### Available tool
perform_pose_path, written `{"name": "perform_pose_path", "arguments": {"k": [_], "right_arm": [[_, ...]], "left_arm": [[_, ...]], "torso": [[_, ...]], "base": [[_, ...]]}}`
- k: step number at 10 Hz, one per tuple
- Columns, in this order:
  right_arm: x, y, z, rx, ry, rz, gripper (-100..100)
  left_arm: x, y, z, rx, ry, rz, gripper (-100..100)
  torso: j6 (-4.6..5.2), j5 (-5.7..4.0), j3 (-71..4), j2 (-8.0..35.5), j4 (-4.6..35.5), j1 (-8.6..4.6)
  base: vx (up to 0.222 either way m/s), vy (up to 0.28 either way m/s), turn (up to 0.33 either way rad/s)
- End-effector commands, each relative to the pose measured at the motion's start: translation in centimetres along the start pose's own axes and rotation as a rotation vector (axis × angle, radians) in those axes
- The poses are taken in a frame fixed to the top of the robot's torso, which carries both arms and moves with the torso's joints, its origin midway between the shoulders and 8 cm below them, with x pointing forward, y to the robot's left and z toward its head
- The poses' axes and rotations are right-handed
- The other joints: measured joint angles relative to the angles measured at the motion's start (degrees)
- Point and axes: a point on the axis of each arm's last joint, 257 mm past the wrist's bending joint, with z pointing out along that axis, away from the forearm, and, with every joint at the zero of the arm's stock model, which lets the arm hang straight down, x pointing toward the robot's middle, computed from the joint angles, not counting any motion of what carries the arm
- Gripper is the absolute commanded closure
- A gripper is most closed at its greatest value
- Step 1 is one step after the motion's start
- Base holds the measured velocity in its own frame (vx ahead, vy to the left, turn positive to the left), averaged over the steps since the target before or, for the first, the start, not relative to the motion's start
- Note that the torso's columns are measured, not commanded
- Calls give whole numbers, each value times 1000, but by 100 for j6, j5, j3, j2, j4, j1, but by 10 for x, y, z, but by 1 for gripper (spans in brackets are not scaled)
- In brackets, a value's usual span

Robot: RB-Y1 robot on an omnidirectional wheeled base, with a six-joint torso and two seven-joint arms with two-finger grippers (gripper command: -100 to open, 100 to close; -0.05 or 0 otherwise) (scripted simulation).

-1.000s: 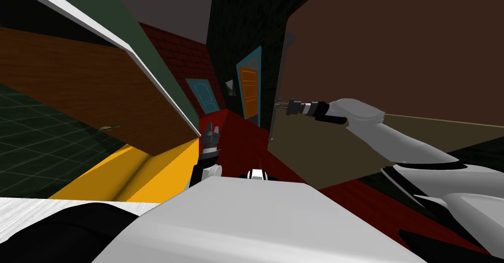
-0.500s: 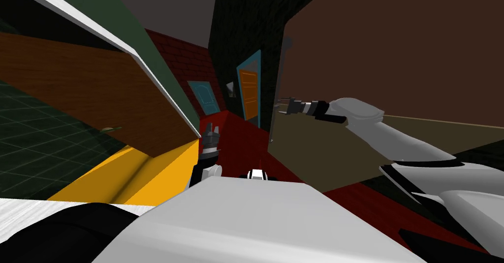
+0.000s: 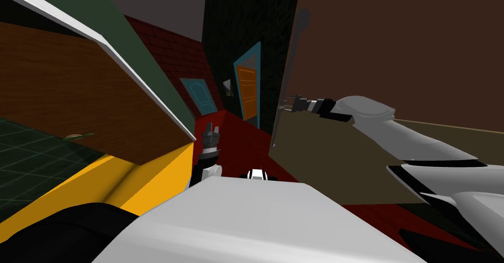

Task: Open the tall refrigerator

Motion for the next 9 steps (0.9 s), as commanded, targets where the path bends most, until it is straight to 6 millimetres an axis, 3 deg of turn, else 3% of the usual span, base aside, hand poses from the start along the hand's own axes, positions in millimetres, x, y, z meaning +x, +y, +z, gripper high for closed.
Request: {"name": "perform_pose_path", "arguments": {"k": [1,5,6,8,9], "right_arm": [[11,-3,-5,1,33,-4,-100],[74,-7,-33,5,182,-2,-100],[74,-7,-33,5,182,-2,-100],[101,-9,-48,6,246,-6,-100],[104,-8,-50,5,254,-1,-100]], "left_arm": [[0,0,0,0,0,0,0],[0,0,0,0,0,0,0],[0,0,0,0,0,0,0],[0,0,0,0,0,0,0],[0,0,0,0,0,0,0]], "torso": [[-2,1,-10,-15,-5,5],[-34,15,-34,-45,-8,25],[-33,21,-38,-51,-8,36],[-8,7,-25,-36,-11,19],[-12,2,-16,-22,-11,9]], "base": [[111,18,-35],[-121,-37,337],[-104,-33,120],[-93,-27,266],[-81,-16,184]]}}
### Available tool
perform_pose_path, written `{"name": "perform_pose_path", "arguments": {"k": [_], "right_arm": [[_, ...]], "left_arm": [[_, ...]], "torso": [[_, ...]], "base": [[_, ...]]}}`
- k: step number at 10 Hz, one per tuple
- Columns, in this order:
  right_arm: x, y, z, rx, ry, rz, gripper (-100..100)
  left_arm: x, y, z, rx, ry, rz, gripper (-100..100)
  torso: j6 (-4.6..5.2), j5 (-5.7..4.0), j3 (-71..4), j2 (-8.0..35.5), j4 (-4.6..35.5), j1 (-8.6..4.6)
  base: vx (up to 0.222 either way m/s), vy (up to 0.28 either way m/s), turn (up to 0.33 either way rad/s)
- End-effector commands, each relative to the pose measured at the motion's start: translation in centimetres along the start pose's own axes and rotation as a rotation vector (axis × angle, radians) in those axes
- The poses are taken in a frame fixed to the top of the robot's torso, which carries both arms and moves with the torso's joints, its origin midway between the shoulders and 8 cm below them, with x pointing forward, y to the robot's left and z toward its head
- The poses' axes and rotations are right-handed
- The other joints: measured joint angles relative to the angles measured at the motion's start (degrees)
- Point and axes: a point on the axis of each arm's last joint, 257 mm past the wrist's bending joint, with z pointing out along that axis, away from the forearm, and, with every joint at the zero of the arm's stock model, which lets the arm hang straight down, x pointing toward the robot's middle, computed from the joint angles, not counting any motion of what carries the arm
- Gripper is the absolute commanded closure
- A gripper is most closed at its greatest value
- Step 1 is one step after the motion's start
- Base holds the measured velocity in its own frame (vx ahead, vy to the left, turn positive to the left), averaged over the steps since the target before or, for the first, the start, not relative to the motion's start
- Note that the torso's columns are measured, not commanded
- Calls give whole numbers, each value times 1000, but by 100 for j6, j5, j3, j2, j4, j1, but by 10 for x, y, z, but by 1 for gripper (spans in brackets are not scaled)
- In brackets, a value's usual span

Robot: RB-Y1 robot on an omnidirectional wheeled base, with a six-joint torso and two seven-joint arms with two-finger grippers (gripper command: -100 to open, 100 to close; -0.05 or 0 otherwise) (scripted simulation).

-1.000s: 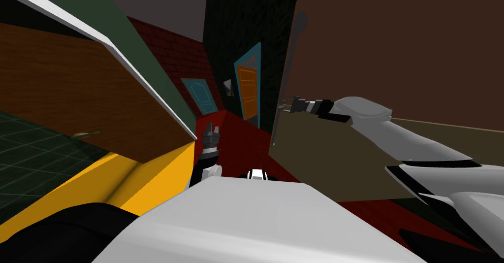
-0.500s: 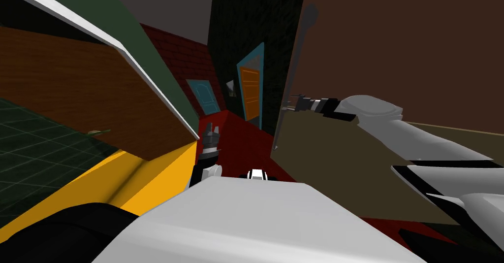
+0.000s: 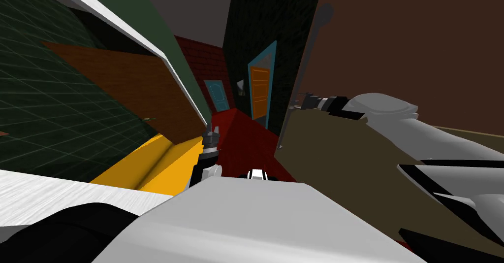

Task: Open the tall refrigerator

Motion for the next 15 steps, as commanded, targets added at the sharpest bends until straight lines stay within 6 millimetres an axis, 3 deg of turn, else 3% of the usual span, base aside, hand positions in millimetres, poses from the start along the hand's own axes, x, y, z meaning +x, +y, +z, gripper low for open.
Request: {"name": "perform_pose_path", "arguments": {"k": [1,3,4,5,6,7,8,9,15], "right_arm": [[28,0,-7,-1,62,4,-100],[60,0,-20,-2,133,6,-100],[60,0,-20,-2,134,6,-100],[73,-1,-27,-1,165,5,-100],[66,-3,-24,0,150,6,-100],[60,0,-20,-2,134,6,100],[44,0,-13,-1,98,5,100],[44,0,-13,-1,98,5,100],[-50,4,16,-4,-111,7,100]], "left_arm": [[0,0,0,0,0,0,0],[0,0,0,0,0,0,0],[0,0,0,0,0,0,0],[0,0,0,0,0,0,0],[0,0,0,0,0,0,0],[0,0,0,0,0,0,0],[0,0,0,0,0,1,0],[0,0,0,-1,0,1,0],[0,0,0,-1,0,1,0]], "torso": [[10,-1,2,-1,3,-3],[-5,-1,0,0,-2,0],[-13,1,-1,-2,-7,3],[5,4,-6,-12,-3,9],[1,5,-7,-11,-1,10],[11,3,-7,-14,1,2],[18,7,-8,-15,13,-4],[38,19,11,17,43,-8],[40,5,30,52,39,-46]], "base": [[-82,-10,240],[-126,-20,363],[-108,-17,131],[-90,6,187],[-45,2,49],[36,3,-160],[92,15,-355],[115,30,-198],[141,29,-333]]}}
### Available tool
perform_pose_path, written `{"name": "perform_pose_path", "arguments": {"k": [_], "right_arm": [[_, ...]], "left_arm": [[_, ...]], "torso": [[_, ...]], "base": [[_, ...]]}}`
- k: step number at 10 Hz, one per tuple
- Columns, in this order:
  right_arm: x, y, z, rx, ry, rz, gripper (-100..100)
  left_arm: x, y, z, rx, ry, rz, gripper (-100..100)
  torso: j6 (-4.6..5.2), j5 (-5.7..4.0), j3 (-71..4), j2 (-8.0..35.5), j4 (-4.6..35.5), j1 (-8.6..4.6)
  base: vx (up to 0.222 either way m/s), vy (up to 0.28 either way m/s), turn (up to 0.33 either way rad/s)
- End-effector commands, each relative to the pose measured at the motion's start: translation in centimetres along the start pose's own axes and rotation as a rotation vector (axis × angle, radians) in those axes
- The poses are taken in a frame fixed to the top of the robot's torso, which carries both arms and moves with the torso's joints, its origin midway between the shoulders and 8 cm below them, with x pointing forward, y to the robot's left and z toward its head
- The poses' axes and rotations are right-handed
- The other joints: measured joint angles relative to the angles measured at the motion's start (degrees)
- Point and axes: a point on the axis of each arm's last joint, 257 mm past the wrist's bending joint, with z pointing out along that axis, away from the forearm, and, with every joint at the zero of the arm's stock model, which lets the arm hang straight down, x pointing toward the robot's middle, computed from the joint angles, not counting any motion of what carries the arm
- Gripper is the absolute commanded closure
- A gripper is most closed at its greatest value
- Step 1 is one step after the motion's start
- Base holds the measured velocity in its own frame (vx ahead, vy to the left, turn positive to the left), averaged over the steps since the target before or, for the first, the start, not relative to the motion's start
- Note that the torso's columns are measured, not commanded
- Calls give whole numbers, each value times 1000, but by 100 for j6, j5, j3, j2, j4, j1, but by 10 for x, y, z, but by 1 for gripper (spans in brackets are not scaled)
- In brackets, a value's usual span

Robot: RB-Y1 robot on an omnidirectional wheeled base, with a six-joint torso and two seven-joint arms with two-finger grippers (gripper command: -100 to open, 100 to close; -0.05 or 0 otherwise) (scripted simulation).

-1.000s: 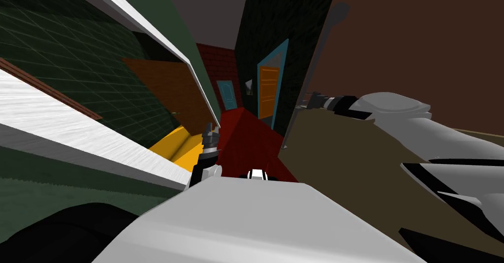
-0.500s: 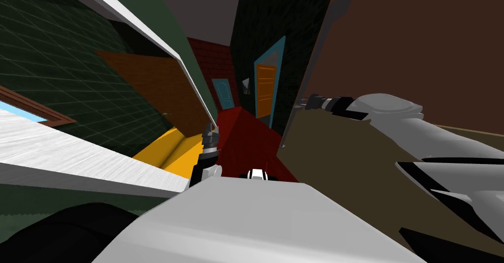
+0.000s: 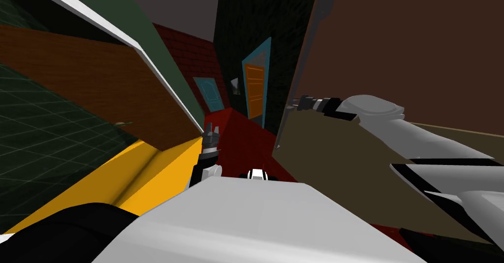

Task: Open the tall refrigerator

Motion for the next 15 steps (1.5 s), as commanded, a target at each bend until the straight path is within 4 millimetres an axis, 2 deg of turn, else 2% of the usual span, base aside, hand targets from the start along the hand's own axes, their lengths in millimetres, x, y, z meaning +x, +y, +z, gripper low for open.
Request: {"name": "perform_pose_path", "arguments": {"k": [1,3,4,5,7,8,10,11,14,15], "right_arm": [[-26,-3,3,-1,-59,-9,100],[-56,-1,10,-3,-125,-5,100],[-49,2,8,-2,-105,2,100],[-43,-22,-8,43,-76,49,100],[-22,-28,-25,61,-20,128,100],[-18,-26,-30,68,-15,174,100],[-5,-17,-39,84,18,273,100],[-4,-29,-41,117,14,313,100],[2,-42,-44,174,21,397,100],[-36,-17,-28,89,-57,330,100]], "left_arm": [[0,0,0,0,0,0,0],[0,0,0,0,0,0,0],[0,0,0,0,0,0,0],[0,0,0,0,0,0,0],[0,0,0,0,0,0,0],[0,0,0,1,0,-1,0],[0,0,0,0,0,0,0],[0,0,0,0,0,0,0],[0,0,0,0,0,0,0],[0,0,0,0,0,0,0]], "torso": [[1,0,-1,-1,1,-3],[-12,-6,-2,-6,-5,-7],[13,-7,-1,-5,-1,-10],[-11,-14,1,-2,-11,-1],[35,-8,32,47,44,-6],[35,-22,22,46,59,-49],[40,-63,29,52,65,-113],[67,-71,27,45,52,-125],[88,-69,23,43,66,-142],[82,-76,18,42,78,-148]], "base": [[90,32,-129],[91,27,-255],[52,30,-59],[29,49,-240],[18,58,-76],[-7,19,12],[1,4,32],[0,0,0],[-9,0,3],[-43,5,104]]}}
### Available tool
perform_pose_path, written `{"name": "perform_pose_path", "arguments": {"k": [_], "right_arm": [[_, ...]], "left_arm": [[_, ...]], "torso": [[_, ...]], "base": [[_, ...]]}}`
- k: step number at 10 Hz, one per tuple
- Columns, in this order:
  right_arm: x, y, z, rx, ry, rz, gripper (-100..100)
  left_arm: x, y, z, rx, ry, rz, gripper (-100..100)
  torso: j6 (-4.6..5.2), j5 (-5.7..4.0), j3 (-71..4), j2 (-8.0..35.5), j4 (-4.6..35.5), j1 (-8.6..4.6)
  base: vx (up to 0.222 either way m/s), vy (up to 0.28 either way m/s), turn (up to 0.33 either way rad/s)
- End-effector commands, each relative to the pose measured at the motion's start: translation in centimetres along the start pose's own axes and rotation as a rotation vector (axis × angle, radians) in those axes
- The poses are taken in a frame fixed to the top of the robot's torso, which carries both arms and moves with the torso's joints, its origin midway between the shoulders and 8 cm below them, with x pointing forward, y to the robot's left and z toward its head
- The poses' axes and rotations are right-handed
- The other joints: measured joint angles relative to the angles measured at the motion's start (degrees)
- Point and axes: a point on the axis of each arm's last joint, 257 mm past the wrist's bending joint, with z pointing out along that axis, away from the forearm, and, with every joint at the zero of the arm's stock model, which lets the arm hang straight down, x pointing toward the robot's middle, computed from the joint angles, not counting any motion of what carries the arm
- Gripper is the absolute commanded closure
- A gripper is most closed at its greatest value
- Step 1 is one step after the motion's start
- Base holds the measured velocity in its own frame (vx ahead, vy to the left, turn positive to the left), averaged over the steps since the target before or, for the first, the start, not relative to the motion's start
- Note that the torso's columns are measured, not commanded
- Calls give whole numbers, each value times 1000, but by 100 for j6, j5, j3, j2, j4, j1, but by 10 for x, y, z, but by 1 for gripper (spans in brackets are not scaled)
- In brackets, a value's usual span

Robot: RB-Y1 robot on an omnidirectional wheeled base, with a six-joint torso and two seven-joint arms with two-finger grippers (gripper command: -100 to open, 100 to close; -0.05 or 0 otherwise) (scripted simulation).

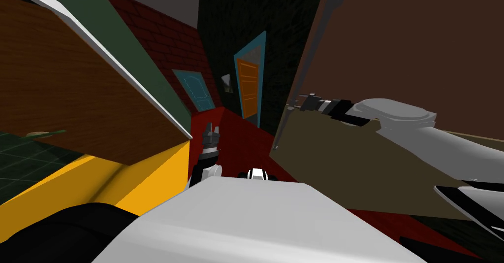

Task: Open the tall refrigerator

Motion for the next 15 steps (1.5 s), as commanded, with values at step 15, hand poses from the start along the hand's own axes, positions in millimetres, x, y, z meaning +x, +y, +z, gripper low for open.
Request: {"name": "perform_pose_path", "arguments": {"k": [15], "right_arm": [[-203,78,7,-183,-465,-351,100]], "left_arm": [[0,0,0,0,0,0,0]], "torso": [[-106,96,-15,-32,-52,225]], "base": [[-118,-43,69]]}}
